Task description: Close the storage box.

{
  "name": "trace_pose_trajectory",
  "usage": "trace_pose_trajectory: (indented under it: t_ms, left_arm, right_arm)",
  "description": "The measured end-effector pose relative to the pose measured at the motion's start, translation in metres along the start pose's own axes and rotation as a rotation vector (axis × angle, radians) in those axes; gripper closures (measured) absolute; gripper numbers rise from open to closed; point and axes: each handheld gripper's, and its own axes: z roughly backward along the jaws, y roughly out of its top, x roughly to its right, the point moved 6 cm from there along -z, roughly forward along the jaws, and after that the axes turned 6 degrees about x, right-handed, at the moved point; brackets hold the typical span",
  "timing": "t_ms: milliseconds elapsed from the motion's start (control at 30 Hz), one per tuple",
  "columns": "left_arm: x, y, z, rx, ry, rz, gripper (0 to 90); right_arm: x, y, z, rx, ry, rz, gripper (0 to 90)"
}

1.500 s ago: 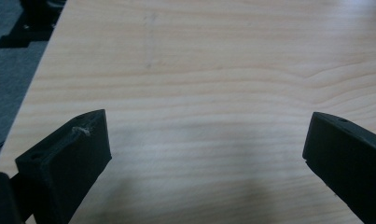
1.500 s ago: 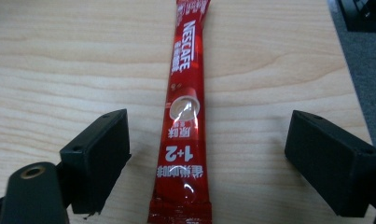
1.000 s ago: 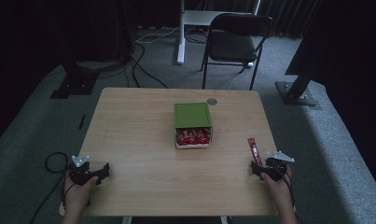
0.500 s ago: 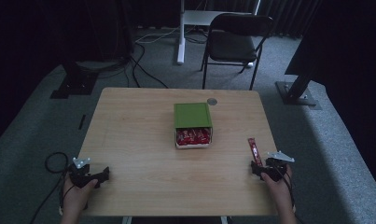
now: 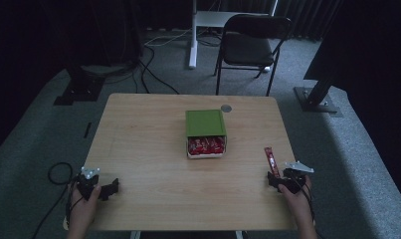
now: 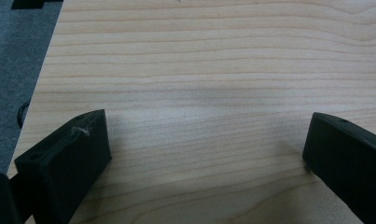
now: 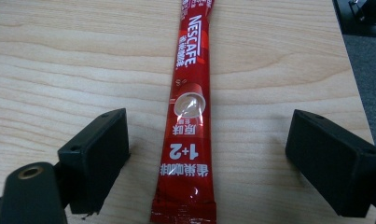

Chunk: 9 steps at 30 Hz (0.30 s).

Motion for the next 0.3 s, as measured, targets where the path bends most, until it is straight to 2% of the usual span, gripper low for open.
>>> trace_pose_trajectory:
  t_ms: [300]
  left_arm:
    - [-0.0007, 0.0017, -0.0022, -0.003, 0.023, 0.018, 0.4]
  right_arm:
    - [0.0, 0.0, 0.0, 0.0, 0.0, 0.0, 12.7]
